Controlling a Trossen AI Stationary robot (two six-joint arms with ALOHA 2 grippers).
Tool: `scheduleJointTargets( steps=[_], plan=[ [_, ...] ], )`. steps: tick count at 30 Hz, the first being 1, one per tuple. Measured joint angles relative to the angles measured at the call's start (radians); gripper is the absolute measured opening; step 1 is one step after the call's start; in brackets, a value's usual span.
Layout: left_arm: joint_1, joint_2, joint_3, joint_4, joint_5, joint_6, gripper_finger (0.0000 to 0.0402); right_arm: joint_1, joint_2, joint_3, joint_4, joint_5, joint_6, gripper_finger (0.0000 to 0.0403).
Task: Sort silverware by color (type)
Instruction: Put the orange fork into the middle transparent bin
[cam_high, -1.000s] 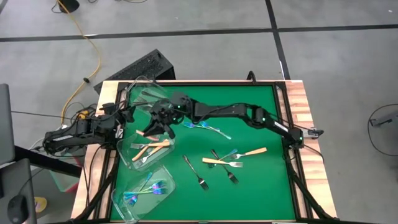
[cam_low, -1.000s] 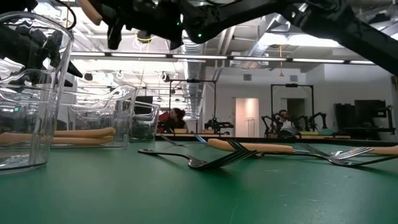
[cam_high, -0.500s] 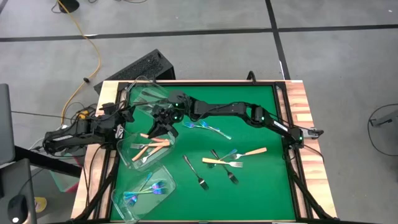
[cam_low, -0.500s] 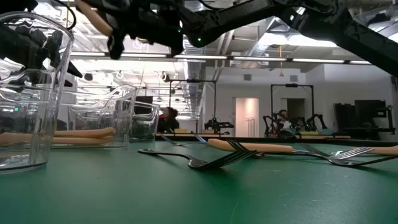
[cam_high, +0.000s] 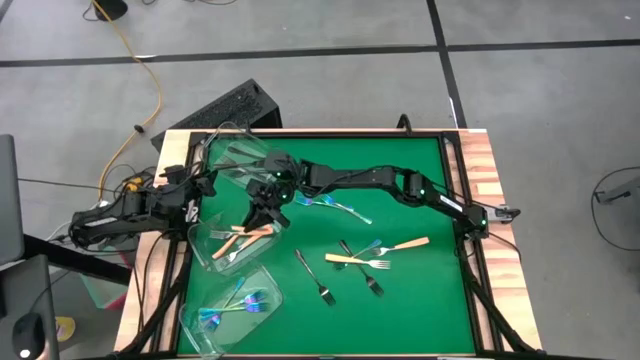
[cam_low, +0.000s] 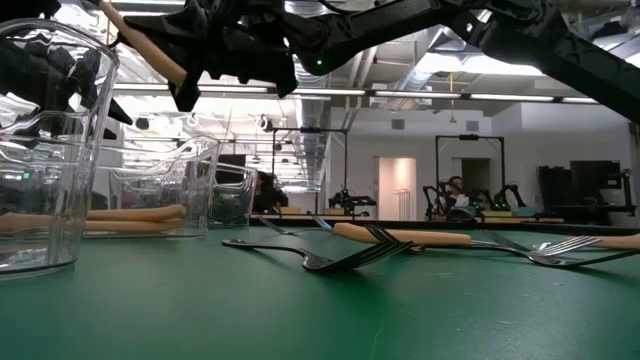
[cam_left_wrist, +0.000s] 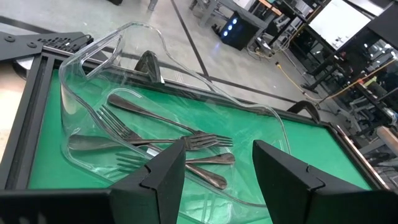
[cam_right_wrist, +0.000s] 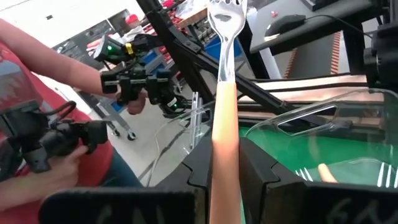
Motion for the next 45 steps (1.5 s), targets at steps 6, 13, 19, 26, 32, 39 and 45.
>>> scheduleJointTargets(
  steps=[6,13,19,26,32,39,45],
  plan=[
    [0.000,0.000,0.000,-0.001,0.000,0.000,0.0172,0.000,0.000,0.000,-0.054,0.007,-0.073,0.0061],
    [0.000,0.000,0.000,-0.002,0.000,0.000,0.0172,0.012,0.000,0.000,-0.069,0.009,-0.103,0.0061],
    [0.000,0.000,0.000,-0.003,0.000,-0.001,0.0172,0.018,-0.001,0.000,-0.120,0.013,-0.165,0.0061],
    [0.000,0.000,0.000,-0.004,0.000,-0.005,0.0172,0.021,-0.001,0.000,-0.217,0.073,-0.246,0.0061],
    [0.000,0.000,0.000,-0.006,-0.001,-0.010,0.0172,0.032,-0.001,0.000,-0.290,0.242,-0.421,0.0061],
    [0.000,0.000,0.000,-0.006,-0.001,-0.021,0.0172,0.057,-0.001,-0.001,-0.380,0.471,-0.608,0.0061],
    [0.000,0.000,0.000,-0.007,-0.001,-0.024,0.0172,0.072,-0.001,-0.001,-0.377,0.529,-0.654,0.0061]
  ],
)
